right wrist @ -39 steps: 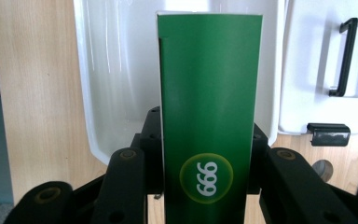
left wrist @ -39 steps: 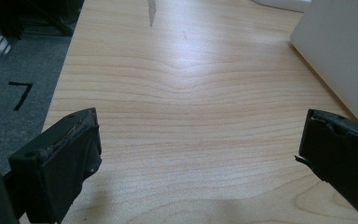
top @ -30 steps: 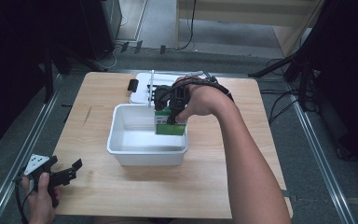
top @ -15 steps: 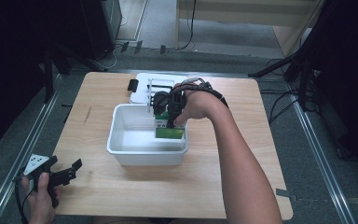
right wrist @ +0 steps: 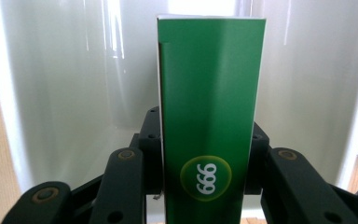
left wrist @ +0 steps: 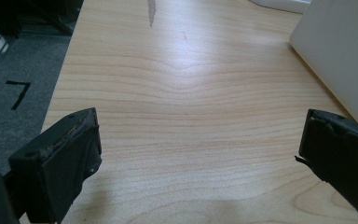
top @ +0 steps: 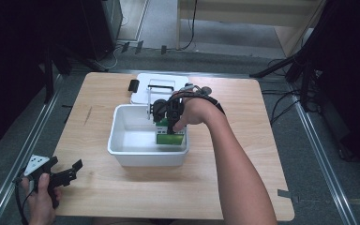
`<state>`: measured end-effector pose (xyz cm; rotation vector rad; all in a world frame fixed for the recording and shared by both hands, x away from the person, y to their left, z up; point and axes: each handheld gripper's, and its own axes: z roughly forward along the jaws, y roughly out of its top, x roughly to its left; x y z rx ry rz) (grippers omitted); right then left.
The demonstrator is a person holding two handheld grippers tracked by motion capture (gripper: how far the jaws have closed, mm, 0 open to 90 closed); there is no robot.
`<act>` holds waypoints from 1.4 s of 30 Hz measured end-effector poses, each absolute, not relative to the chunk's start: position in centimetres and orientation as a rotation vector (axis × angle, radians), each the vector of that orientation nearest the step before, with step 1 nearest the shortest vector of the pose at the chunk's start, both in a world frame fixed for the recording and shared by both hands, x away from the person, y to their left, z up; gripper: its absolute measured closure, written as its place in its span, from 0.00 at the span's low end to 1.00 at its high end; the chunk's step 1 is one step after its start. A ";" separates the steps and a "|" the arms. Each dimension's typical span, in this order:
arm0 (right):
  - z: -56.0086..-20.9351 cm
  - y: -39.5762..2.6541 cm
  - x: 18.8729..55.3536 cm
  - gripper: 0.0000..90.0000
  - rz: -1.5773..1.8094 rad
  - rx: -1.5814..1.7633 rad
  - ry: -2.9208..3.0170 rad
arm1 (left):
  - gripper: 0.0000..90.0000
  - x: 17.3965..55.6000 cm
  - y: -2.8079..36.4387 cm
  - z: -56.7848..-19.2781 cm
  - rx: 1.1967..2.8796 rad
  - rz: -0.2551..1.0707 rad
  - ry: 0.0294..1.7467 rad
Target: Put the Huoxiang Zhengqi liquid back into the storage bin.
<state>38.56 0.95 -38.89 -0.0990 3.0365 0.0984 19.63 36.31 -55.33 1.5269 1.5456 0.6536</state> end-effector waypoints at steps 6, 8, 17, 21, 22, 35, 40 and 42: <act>-39.6 1.1 38.6 0.69 0.083 -0.097 3.039 | 0.00 19.6 36.3 -55.3 1.528 0.650 1.546; -39.7 1.1 38.7 0.70 0.094 -0.093 3.046 | 0.00 19.6 36.3 -55.3 1.528 0.651 1.545; -39.5 1.0 38.7 0.67 0.120 -0.067 3.037 | 0.00 19.6 36.3 -55.3 1.529 0.653 1.546; -38.6 0.7 38.6 0.64 0.183 -0.044 3.026 | 0.00 19.7 36.3 -55.3 1.528 0.653 1.547; -38.4 0.7 38.6 0.63 0.196 -0.032 3.026 | 0.00 19.6 36.3 -55.3 1.529 0.653 1.546; -35.4 -1.3 37.7 0.40 0.329 0.105 2.977 | 0.00 19.6 36.3 -55.3 1.536 0.655 1.546; -34.1 -2.9 37.6 0.37 0.381 0.203 2.943 | 0.00 19.6 36.3 -55.3 1.534 0.654 1.547; -33.9 -3.2 37.6 0.37 0.395 0.211 2.940 | 0.00 19.6 36.3 -55.3 1.533 0.654 1.547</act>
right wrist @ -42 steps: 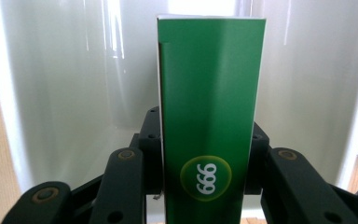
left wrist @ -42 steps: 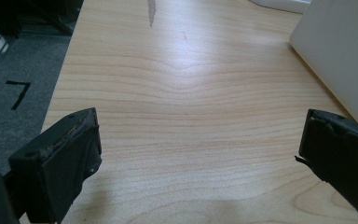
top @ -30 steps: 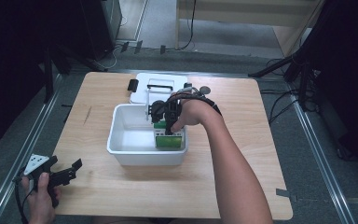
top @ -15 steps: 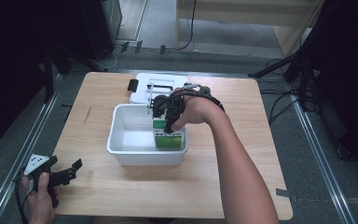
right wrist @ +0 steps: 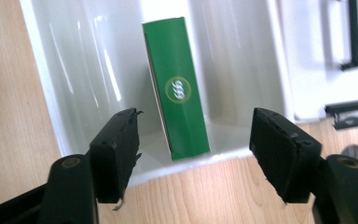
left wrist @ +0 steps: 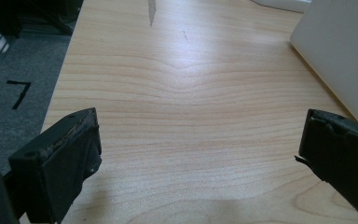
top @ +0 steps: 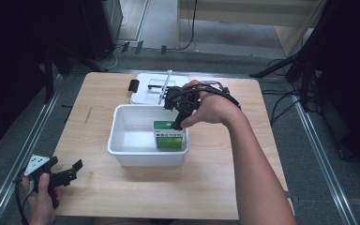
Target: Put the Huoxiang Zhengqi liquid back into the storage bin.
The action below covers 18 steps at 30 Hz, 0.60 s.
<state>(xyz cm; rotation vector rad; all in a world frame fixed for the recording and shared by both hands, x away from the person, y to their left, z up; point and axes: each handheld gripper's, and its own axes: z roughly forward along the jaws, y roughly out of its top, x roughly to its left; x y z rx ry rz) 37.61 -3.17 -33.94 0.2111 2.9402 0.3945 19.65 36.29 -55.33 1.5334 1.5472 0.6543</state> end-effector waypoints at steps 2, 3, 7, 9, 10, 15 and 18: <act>-33.5 -4.0 37.6 0.36 0.425 0.273 2.920 | 0.00 19.7 36.3 -55.3 1.529 0.656 1.548; -33.5 -4.4 37.7 0.35 0.444 0.286 2.908 | 0.00 19.7 36.3 -55.3 1.529 0.656 1.548; -33.1 -6.2 37.7 0.32 0.511 0.414 2.878 | 0.00 19.7 36.3 -55.3 1.530 0.656 1.548; -33.0 -7.8 37.8 0.32 0.583 0.497 2.847 | 0.00 19.7 36.3 -55.3 1.530 0.656 1.549; -33.0 -7.8 37.8 0.32 0.583 0.497 2.847 | 0.00 19.7 36.3 -55.3 1.530 0.656 1.549; -33.1 -10.2 37.9 0.32 0.685 0.623 2.777 | 0.00 19.7 36.3 -55.3 1.534 0.656 1.548; -33.0 -11.6 37.9 0.33 0.758 0.732 2.700 | 0.00 19.7 36.3 -55.3 1.531 0.654 1.550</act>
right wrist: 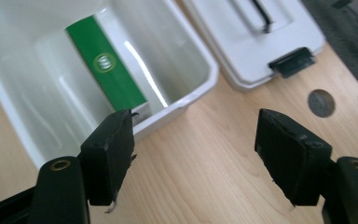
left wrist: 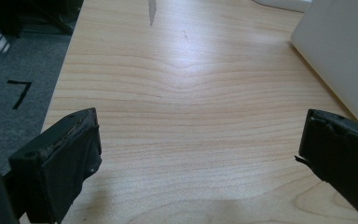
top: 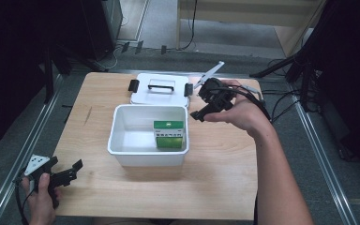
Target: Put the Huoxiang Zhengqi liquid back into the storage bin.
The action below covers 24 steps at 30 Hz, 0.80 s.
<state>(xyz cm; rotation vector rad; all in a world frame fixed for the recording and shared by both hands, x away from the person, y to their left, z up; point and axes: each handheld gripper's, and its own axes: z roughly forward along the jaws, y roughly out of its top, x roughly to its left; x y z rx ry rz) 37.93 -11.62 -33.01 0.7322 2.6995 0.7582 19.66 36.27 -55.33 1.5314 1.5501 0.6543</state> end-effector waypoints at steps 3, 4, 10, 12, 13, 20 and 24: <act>-33.0 -13.3 37.9 0.36 0.831 0.876 2.589 | 0.00 19.7 36.3 -55.3 1.530 0.655 1.550; -33.1 -13.8 37.9 0.36 0.855 0.915 2.553 | 0.00 19.7 36.3 -55.3 1.530 0.656 1.550; -34.1 -17.2 37.2 0.21 0.996 1.123 2.334 | 0.00 19.6 36.3 -55.3 1.530 0.655 1.551; -34.7 -18.5 36.6 0.14 1.055 1.133 2.273 | 0.00 19.6 36.3 -55.3 1.530 0.654 1.552; -34.7 -18.5 36.6 0.14 1.055 1.133 2.273 | 0.00 19.6 36.3 -55.3 1.531 0.654 1.552; -36.6 -21.1 35.2 0.00 1.090 1.160 2.143 | 0.00 19.6 36.3 -55.3 1.529 0.657 1.551; -37.8 -22.4 34.0 0.00 1.094 1.177 2.064 | 0.00 19.6 36.3 -55.3 1.529 0.658 1.552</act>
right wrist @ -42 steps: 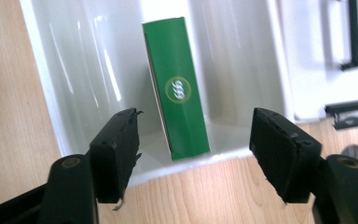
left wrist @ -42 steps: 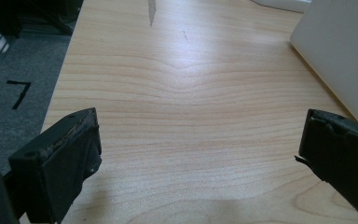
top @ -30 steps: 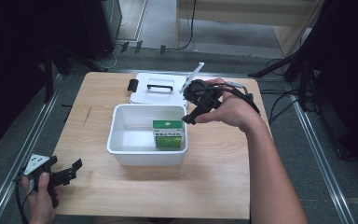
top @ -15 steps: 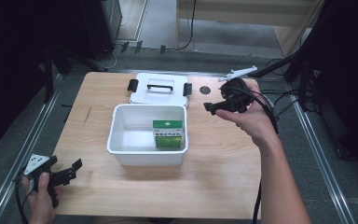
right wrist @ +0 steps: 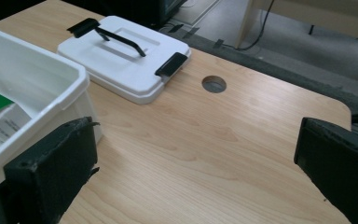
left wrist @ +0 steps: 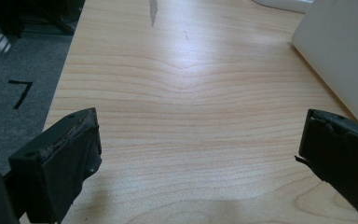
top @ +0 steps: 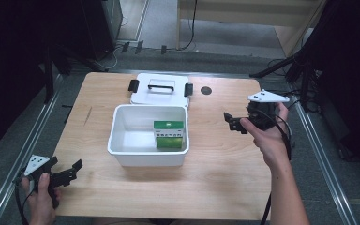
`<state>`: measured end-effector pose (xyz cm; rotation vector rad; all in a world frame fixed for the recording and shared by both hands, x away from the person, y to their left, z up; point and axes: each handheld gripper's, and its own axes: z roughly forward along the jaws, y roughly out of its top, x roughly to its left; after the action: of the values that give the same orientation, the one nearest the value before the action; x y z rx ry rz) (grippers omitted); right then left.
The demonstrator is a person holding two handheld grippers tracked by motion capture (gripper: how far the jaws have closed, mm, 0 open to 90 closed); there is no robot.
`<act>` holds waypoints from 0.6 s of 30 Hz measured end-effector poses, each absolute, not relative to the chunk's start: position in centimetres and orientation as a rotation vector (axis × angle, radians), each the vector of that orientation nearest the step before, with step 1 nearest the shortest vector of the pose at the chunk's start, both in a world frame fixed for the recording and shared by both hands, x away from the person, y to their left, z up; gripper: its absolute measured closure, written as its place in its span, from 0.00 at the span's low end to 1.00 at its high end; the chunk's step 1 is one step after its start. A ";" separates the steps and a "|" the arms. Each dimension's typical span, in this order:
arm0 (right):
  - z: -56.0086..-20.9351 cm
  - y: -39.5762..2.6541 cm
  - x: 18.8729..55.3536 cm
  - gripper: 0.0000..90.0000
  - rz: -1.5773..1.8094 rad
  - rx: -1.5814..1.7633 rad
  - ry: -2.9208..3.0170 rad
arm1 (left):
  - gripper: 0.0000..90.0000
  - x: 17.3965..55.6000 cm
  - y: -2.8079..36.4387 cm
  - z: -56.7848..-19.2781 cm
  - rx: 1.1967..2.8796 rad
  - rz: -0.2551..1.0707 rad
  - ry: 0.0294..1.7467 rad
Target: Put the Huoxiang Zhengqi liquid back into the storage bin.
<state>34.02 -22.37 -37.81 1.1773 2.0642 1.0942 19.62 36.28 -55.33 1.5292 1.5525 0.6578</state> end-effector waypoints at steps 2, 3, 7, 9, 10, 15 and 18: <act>-38.0 -22.6 33.8 0.00 1.100 1.184 2.047 | 0.00 19.6 36.3 -55.3 1.530 0.658 1.552; -38.3 -23.0 33.5 0.00 1.104 1.188 2.026 | 0.00 19.6 36.3 -55.3 1.530 0.658 1.552; -39.5 -24.2 32.6 0.00 1.122 1.209 1.987 | 0.00 19.6 36.3 -55.3 1.530 0.659 1.552; -40.6 -25.0 31.9 0.00 1.131 1.229 1.957 | 0.00 19.6 36.3 -55.3 1.530 0.659 1.552; -40.6 -25.0 31.9 0.00 1.131 1.229 1.957 | 0.00 19.6 36.3 -55.3 1.531 0.659 1.551; -42.3 -26.6 30.7 0.00 1.156 1.254 1.901 | 0.00 19.6 36.2 -55.3 1.531 0.660 1.552; -43.4 -27.6 30.0 0.00 1.168 1.276 1.872 | 0.00 19.6 36.3 -55.3 1.532 0.660 1.552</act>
<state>29.97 -27.61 -43.43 1.2755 1.8721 1.1685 19.59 36.27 -55.32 1.5323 1.5519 0.6601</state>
